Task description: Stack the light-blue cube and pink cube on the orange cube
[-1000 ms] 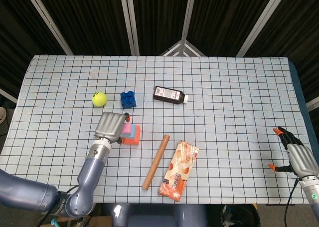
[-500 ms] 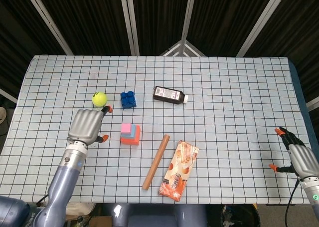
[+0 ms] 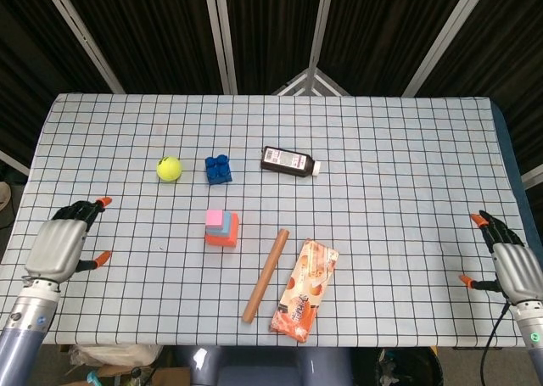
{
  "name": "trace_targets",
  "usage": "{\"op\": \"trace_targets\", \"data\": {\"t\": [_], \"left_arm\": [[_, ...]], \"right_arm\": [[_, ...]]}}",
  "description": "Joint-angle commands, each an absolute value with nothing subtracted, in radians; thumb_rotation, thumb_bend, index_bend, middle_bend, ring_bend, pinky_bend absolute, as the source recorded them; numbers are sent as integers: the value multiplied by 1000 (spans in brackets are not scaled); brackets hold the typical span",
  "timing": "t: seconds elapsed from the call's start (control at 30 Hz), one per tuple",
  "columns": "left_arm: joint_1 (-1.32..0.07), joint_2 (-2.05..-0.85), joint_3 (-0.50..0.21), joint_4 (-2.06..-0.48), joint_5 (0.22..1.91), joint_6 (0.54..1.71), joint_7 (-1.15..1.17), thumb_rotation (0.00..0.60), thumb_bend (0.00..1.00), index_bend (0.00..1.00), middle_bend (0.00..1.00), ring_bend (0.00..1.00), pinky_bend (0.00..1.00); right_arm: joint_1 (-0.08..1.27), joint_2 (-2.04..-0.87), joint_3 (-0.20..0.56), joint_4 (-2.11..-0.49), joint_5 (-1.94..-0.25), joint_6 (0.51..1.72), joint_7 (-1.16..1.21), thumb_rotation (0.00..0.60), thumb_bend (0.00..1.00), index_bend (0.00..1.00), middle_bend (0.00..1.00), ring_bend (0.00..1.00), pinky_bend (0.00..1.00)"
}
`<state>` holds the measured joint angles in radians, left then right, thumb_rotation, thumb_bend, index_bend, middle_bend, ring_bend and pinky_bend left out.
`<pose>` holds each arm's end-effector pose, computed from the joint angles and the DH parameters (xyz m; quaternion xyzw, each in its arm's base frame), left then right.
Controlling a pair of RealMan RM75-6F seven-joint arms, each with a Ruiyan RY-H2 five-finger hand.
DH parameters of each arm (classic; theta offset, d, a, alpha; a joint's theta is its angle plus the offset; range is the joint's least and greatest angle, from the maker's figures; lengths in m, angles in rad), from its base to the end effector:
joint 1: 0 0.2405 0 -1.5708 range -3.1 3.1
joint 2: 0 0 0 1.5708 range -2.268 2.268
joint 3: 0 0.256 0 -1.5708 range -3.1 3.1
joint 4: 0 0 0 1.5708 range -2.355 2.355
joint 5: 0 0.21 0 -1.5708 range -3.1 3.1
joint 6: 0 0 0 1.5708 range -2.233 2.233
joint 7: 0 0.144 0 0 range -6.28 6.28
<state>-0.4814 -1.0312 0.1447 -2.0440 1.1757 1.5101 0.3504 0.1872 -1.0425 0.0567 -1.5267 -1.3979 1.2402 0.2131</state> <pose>-0.2180 0.2262 0.1430 -0.6452 -0.3965 -0.3442 0.5550 -0.3416 -0.2158 0.1733 0.5936 -0.4658 0.3485 0.5561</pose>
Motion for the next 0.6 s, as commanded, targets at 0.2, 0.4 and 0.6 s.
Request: {"op": "trace_targets", "data": {"t": [0.2, 0.4, 0.6], "left_arm": [[-305, -1179, 158, -1679, 1389, 1629, 137, 600, 241, 142, 194, 125, 143], [-266, -1206, 128, -1616, 1408, 1635, 111, 600, 244, 150, 198, 125, 141], [-243, -1183, 114, -1635, 1412, 1609, 100, 600, 245, 152, 200, 125, 140]], "right_arm": [[180, -1057, 59, -1545, -1408, 1271, 148, 600, 129, 0, 15, 60, 157], [172, -1060, 63, -1562, -1395, 1285, 107, 600, 128, 0, 15, 60, 157], [171, -1060, 72, -1569, -1376, 1285, 92, 600, 128, 0, 15, 60, 157]]}}
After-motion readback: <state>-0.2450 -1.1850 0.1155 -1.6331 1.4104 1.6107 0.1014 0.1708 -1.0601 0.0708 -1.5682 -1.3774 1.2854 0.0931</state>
